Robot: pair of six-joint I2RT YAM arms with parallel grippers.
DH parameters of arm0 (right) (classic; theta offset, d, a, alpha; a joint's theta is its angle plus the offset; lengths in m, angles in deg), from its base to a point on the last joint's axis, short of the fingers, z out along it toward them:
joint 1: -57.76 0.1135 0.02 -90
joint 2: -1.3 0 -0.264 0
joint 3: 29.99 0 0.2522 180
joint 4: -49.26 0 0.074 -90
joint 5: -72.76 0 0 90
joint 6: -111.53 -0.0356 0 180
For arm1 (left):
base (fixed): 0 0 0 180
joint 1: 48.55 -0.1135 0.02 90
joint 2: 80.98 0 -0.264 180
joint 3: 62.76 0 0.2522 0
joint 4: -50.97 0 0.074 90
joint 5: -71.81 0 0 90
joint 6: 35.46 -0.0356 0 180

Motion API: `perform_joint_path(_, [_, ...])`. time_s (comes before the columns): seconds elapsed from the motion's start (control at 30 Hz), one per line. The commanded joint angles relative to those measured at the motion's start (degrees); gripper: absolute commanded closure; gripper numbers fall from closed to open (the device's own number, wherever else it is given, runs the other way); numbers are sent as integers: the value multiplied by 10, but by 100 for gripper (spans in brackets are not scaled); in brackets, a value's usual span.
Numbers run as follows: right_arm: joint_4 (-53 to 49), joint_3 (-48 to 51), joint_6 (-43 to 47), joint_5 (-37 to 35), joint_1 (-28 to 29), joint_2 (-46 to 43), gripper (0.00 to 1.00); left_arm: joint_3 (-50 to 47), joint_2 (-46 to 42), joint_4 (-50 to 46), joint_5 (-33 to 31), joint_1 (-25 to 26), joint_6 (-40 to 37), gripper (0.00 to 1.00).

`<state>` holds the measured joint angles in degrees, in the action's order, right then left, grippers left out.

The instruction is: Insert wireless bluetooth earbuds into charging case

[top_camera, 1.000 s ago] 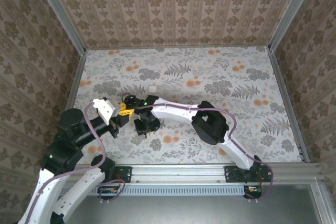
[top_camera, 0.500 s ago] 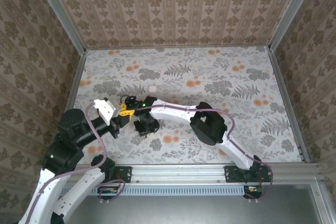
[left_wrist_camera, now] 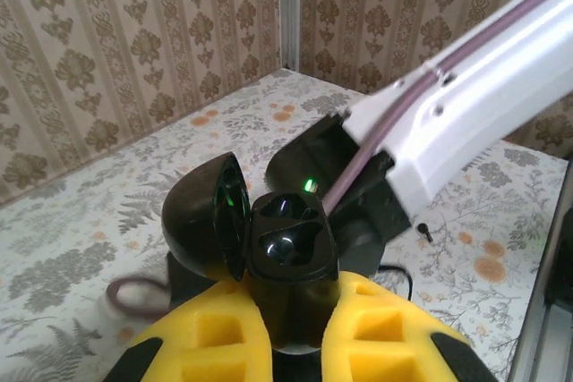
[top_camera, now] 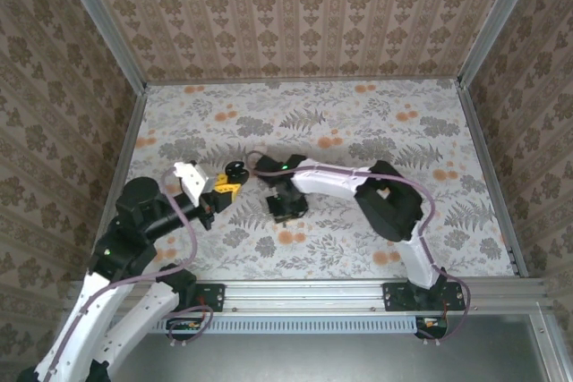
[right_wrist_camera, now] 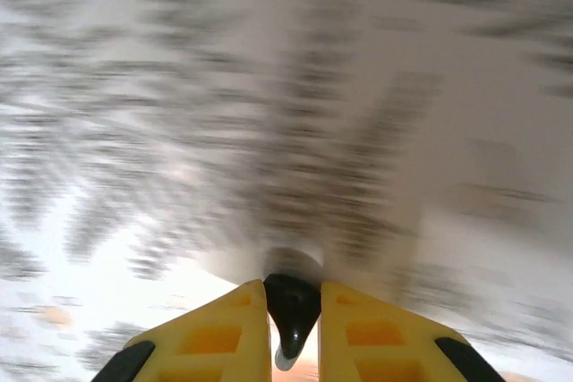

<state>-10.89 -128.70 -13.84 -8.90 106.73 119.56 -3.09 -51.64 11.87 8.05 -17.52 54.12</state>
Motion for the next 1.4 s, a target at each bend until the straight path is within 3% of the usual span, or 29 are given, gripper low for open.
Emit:
perform_joint_path(0.0, [-1, 75, 43, -1, -51, -60, 84, -25, 30, 101, 45, -3, 44, 100])
perform_joint_path(0.13, [-15, 137, 98, -1, -108, -94, 84, -42, 73, 174, 57, 8, 69, 100])
perform_joint_path(0.27, [-44, 155, 135, -7, -143, -92, 83, -42, 117, 208, 27, 49, 60, 100])
perform_joint_path(0.37, [-56, 153, 142, -14, -148, -87, 78, -33, 147, 212, 0, 83, 42, 100])
perform_joint_path(0.5, [-68, 137, 134, -10, -148, -88, 64, -28, 176, 227, -21, 110, 32, 100])
perform_joint_path(0.67, [-98, 104, 115, -24, -148, -110, 56, -48, 186, 271, -39, 125, 38, 100])
perform_joint_path(0.87, [-116, 79, 108, -37, -143, -135, 55, -69, 184, 282, -60, 132, 38, 100])
perform_joint_path(1.37, [-94, 80, 102, -25, -136, -70, 61, -83, 170, 271, -70, 132, 32, 100])
